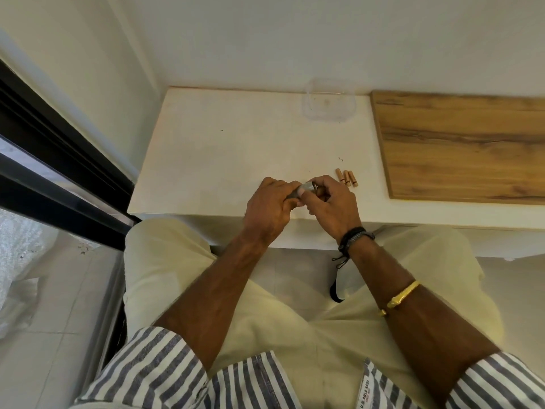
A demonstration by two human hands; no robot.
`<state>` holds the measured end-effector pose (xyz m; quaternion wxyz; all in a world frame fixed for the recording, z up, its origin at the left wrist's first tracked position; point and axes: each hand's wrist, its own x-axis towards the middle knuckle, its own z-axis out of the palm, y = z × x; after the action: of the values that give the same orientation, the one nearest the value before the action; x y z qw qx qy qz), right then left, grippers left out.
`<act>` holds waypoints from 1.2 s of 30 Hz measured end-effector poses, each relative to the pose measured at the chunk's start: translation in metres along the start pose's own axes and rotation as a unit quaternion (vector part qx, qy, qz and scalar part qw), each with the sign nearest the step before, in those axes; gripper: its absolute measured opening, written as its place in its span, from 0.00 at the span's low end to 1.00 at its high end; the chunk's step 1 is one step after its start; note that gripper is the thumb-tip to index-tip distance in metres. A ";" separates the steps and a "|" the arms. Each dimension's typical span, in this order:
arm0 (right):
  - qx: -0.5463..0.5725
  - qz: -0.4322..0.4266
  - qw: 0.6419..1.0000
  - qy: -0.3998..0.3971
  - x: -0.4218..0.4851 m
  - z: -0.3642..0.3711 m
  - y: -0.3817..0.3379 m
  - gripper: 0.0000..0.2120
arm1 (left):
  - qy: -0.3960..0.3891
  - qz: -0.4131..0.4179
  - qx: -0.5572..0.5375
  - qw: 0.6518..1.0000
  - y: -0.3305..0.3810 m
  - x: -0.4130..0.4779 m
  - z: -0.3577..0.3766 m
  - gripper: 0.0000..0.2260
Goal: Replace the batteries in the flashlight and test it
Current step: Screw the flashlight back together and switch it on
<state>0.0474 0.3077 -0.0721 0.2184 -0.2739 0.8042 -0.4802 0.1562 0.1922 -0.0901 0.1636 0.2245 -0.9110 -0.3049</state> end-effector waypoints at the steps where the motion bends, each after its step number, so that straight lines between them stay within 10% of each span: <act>1: 0.035 0.012 0.999 0.001 0.000 0.001 0.000 0.08 | 0.007 0.002 -0.005 1.000 0.000 0.000 0.000 0.11; 5: 0.234 0.088 0.968 0.032 0.001 0.006 0.002 0.09 | 0.067 -0.038 -0.094 0.993 0.002 0.001 0.000 0.18; 8: 0.437 0.195 0.875 0.063 0.010 0.007 0.005 0.12 | 0.097 -0.122 -0.186 0.970 0.005 0.004 -0.002 0.19; 15: 0.693 0.281 0.657 0.097 0.022 0.002 0.010 0.09 | 0.063 -0.323 -0.596 0.733 0.000 0.015 -0.014 0.39; 19: 0.768 0.242 0.582 0.116 0.021 0.001 0.013 0.21 | 0.056 -0.325 -0.675 0.660 -0.002 0.011 -0.013 0.44; 36: 0.777 0.181 0.600 0.057 0.014 -0.009 -0.012 0.06 | 0.015 -0.271 -0.731 0.626 -0.005 0.013 -0.018 0.50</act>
<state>0.0340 0.2995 -0.0585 0.3847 0.1784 0.1714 -0.8893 0.1550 0.1735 -0.0779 0.1972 0.2723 -0.2847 -0.8977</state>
